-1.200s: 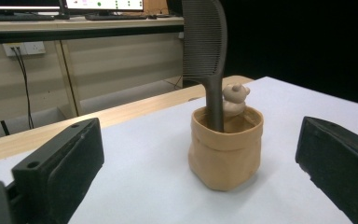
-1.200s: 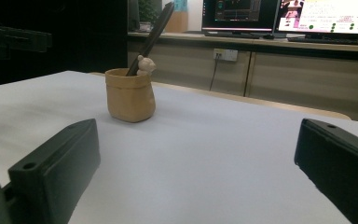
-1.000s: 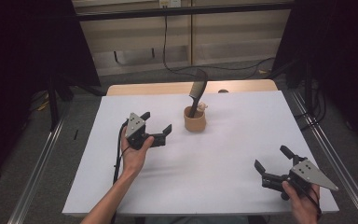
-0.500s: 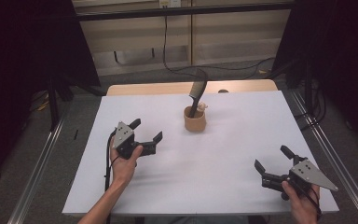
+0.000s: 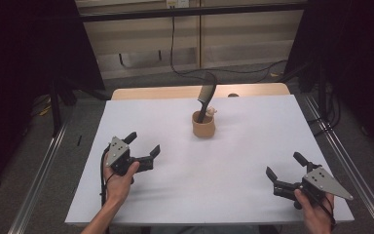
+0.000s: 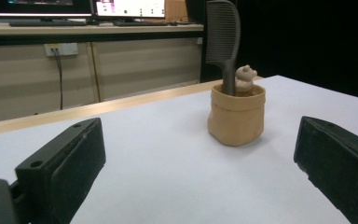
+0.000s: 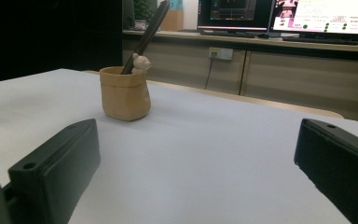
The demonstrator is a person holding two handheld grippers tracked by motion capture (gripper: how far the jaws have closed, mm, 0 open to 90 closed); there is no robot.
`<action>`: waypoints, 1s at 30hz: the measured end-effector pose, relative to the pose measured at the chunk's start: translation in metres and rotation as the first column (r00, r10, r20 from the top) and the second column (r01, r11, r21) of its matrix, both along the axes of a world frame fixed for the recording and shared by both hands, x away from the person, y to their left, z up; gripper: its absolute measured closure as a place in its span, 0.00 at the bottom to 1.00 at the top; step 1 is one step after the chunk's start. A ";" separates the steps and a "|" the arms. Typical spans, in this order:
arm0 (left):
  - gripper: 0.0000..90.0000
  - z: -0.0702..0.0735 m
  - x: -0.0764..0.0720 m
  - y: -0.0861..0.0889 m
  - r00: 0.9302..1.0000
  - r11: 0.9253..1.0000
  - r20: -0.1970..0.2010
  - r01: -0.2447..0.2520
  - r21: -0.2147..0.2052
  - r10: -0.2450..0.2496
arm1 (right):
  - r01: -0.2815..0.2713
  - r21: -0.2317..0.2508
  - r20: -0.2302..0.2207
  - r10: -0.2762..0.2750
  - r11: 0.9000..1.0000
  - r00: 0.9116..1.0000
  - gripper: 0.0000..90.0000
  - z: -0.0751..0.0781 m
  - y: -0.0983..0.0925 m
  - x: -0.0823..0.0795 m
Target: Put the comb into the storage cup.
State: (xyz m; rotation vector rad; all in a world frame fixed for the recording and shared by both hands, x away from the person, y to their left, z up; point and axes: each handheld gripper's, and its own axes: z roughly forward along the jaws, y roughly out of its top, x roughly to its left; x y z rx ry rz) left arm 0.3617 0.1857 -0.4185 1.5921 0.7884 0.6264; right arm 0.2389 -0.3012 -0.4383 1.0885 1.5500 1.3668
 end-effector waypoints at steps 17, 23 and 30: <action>0.03 -0.002 -0.024 0.026 1.000 1.000 0.005 -0.016 0.003 0.016 | -0.002 -0.008 -0.001 0.002 1.000 1.000 0.01 0.000 0.000 -0.001; 0.03 -0.007 -0.034 0.037 0.998 0.998 -0.004 -0.055 0.007 0.055 | 0.001 -0.006 0.000 -0.001 1.000 1.000 0.01 0.000 0.000 -0.001; 0.03 -0.009 -0.046 0.045 0.996 0.996 -0.007 -0.094 0.004 0.094 | 0.006 0.000 0.000 -0.006 1.000 1.000 0.00 0.000 0.000 -0.001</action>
